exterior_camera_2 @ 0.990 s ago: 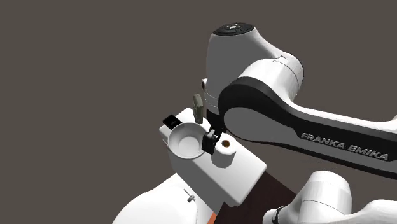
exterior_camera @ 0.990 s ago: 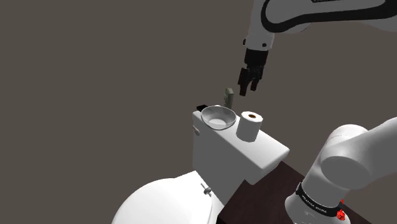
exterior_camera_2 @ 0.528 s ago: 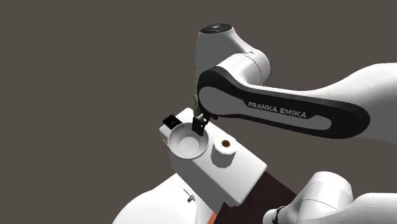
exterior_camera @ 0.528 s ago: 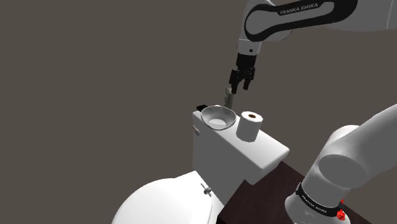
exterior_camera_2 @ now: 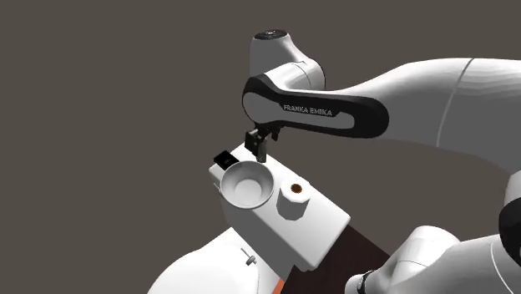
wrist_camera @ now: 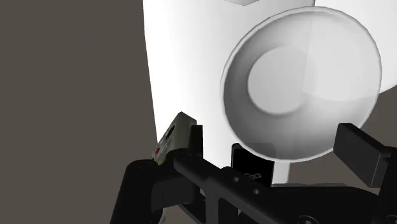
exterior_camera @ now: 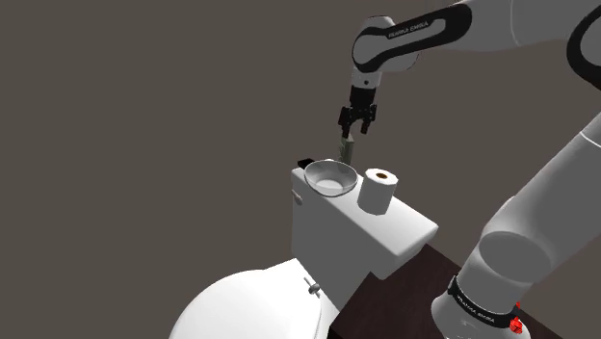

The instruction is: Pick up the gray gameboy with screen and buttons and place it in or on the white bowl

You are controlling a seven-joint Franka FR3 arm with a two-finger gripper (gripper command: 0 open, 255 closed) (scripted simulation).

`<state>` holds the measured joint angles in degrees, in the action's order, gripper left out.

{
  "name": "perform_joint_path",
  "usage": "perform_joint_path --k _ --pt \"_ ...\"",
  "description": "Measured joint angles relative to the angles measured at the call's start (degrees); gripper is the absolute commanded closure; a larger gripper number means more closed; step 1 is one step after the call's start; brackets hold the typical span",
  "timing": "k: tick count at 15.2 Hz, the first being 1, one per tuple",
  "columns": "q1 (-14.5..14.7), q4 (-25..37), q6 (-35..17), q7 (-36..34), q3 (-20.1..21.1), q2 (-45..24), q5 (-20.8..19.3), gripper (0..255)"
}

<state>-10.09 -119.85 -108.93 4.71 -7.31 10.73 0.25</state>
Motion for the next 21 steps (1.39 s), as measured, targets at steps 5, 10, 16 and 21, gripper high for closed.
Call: perform_joint_path --k 5,10,16,21 --pt "-1.93 6.39 -2.69 0.66 -2.35 -8.63 0.71 0" --pt "-2.94 10.80 -4.45 1.12 -3.26 -14.12 1.63 0" --pt "-3.09 8.04 -8.80 1.39 -3.11 -15.57 1.94 0" --pt "-3.20 7.75 -9.27 1.44 -3.00 -15.92 2.04 0"
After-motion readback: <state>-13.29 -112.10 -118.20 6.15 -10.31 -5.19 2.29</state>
